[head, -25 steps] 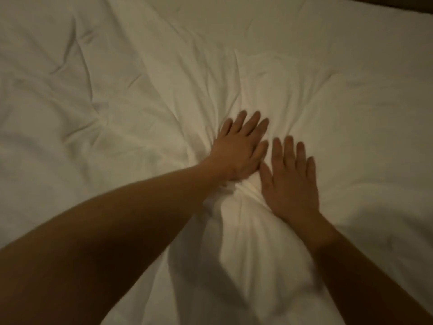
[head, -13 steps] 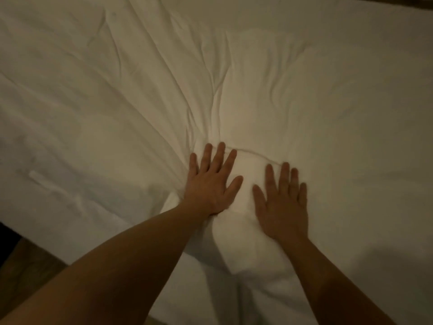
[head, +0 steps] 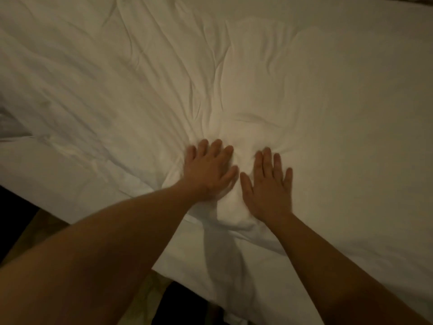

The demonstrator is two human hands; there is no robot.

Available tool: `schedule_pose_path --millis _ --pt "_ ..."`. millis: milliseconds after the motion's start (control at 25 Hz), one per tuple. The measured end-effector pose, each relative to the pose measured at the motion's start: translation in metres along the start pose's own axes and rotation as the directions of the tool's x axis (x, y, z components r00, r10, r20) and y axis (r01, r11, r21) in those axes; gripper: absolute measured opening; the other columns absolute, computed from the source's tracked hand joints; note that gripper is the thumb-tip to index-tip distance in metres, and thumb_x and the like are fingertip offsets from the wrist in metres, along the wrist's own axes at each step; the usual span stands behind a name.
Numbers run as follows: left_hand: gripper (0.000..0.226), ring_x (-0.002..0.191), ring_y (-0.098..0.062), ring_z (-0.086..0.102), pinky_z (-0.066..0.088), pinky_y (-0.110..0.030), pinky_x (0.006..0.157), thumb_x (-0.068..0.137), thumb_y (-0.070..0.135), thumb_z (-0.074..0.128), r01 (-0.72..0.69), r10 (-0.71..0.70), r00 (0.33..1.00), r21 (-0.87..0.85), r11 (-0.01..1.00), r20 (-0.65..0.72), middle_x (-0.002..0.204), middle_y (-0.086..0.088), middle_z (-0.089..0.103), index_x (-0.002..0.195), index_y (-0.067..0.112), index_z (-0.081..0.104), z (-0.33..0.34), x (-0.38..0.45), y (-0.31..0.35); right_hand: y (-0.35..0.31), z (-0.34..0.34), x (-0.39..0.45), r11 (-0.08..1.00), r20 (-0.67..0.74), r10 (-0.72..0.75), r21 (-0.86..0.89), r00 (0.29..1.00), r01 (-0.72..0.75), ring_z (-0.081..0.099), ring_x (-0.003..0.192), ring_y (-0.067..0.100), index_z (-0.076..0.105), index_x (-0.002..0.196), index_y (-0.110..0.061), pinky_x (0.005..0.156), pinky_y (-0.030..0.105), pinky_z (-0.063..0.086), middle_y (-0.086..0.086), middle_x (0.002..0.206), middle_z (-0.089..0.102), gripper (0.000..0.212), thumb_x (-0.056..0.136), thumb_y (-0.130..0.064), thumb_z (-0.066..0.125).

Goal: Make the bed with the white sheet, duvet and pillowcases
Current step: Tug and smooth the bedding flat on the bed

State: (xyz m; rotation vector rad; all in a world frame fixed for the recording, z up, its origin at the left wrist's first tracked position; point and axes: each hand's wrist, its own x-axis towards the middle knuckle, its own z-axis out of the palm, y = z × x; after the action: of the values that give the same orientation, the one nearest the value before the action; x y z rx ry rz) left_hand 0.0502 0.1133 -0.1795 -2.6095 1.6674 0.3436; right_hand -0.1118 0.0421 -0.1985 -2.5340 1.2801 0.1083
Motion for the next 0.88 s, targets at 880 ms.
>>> schedule_pose_path --millis 880 --pt "0.063 0.155 -0.026 0.008 0.001 -0.052 0.122 0.101 0.054 0.019 -0.375 0.413 0.9 0.237 0.896 -0.138 0.166 -0.002 0.021 0.157 0.025 0.03 -0.081 0.234 -0.176 -0.155 -0.02 0.231 0.997 -0.085 -0.069 -0.032 0.994 0.066 -0.012 0.154 0.019 0.003 0.16 -0.028 0.122 0.053 -0.006 -0.002 0.169 -0.005 0.066 0.101 -0.056 0.009"
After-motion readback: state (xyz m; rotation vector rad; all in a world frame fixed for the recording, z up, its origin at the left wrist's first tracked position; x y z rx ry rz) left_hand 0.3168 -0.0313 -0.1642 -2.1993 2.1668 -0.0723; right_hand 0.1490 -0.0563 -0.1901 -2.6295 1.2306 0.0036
